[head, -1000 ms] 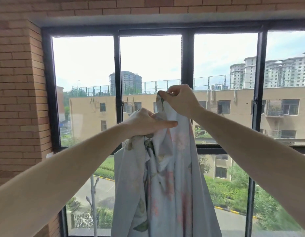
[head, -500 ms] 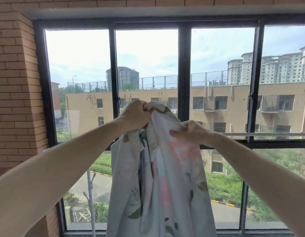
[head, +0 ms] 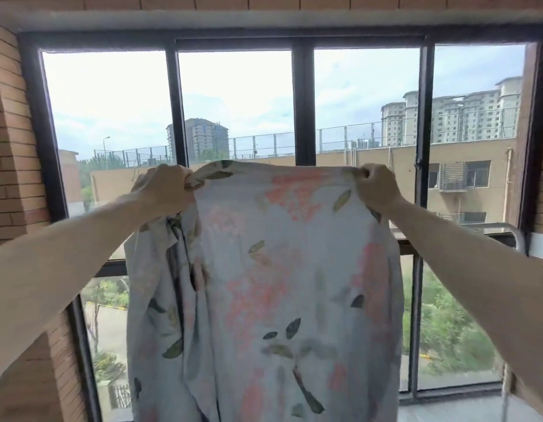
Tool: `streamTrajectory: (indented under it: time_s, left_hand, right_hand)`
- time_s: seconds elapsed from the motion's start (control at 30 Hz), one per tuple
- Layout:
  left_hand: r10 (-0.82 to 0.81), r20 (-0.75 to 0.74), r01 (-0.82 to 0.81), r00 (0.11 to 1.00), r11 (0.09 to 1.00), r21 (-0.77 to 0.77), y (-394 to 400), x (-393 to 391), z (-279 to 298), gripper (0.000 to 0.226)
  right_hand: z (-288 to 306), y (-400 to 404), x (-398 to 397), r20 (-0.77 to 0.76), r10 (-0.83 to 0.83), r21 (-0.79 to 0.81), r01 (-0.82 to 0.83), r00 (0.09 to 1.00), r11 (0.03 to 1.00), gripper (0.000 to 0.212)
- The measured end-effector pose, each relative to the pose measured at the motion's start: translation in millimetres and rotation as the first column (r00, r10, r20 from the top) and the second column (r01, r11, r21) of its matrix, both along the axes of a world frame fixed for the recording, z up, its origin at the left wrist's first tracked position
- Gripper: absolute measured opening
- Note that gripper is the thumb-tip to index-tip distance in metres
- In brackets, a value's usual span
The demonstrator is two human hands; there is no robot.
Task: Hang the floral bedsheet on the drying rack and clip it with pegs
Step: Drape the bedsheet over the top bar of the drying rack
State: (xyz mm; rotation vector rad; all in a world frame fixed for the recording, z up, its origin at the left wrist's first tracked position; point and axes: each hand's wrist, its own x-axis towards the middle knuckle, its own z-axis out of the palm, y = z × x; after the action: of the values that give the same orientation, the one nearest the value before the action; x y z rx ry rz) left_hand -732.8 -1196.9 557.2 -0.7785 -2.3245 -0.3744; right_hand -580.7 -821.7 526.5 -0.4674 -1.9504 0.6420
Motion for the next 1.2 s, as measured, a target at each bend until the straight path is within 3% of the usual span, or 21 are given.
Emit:
streamTrajectory:
  time_s: [0.07,0.1,0.2,0.27,0.37,0.47,0.6,0.67,0.77,0.87,0.97,1.1,1.2]
  left_hand:
    - [0.007,-0.018,-0.007,1.0,0.999,0.035,0,2,3,0.023]
    - [0.007,-0.01,-0.007,1.0,0.998,0.059,1,1,8,0.024]
    - [0.035,-0.005,-0.035,0.999,0.995,0.09,-12,-6,23,0.033]
    - [0.01,-0.03,-0.007,0.999,0.995,0.097,-24,-12,30,0.039]
    - [-0.009,0.005,0.009,1.0,0.994,0.111,-33,-10,34,0.039]
    - [-0.044,0.072,0.038,0.996,0.996,0.081,-34,-6,29,0.04]
    - [-0.195,0.111,0.186,0.974,0.979,0.088,-22,-1,23,0.016]
    - [-0.304,0.213,0.286,0.929,0.952,0.11,-16,0,20,0.025]
    - [-0.423,0.396,0.377,0.815,0.906,0.193,-8,3,17,0.061]
    - [-0.571,0.469,0.502,0.674,0.819,0.277,8,17,12,0.064]
    - [-0.603,0.503,0.507,0.619,0.796,0.331,29,27,-1,0.065]
    - [-0.585,0.479,0.423,0.655,0.809,0.408,49,38,-20,0.056]
    - [-0.621,0.413,0.368,0.666,0.755,0.542,58,45,-29,0.046]
  right_hand:
    - [60,-14,5,-0.295,-0.015,0.185,0.073,0.955,0.98,0.034]
    - [78,-22,6,-0.321,0.036,0.273,0.056,0.946,0.96,0.033]
    - [97,-27,2,-0.121,0.045,0.488,0.02,0.992,0.872,0.035]
    - [100,-10,6,-0.231,0.057,0.462,0.058,0.971,0.885,0.037]
    - [91,-10,6,-0.131,0.067,0.515,0.01,0.989,0.857,0.038]
    - [77,-23,4,-0.161,0.101,0.432,-0.022,0.982,0.902,0.039]
    - [66,-46,0,-0.068,0.209,0.447,-0.157,0.976,0.881,0.035]
    - [67,-60,-6,-0.083,0.257,0.419,-0.2,0.963,0.886,0.036]
    - [68,-73,-15,-0.06,0.302,0.399,-0.255,0.951,0.881,0.034]
    - [64,-89,-24,-0.035,0.367,0.392,-0.325,0.929,0.861,0.029]
    - [59,-111,-35,-0.016,0.429,0.393,-0.389,0.903,0.833,0.03]
    - [51,-130,-46,0.013,0.464,0.379,-0.434,0.886,0.817,0.034]
    - [47,-136,-52,0.0,0.464,0.356,-0.434,0.886,0.828,0.032]
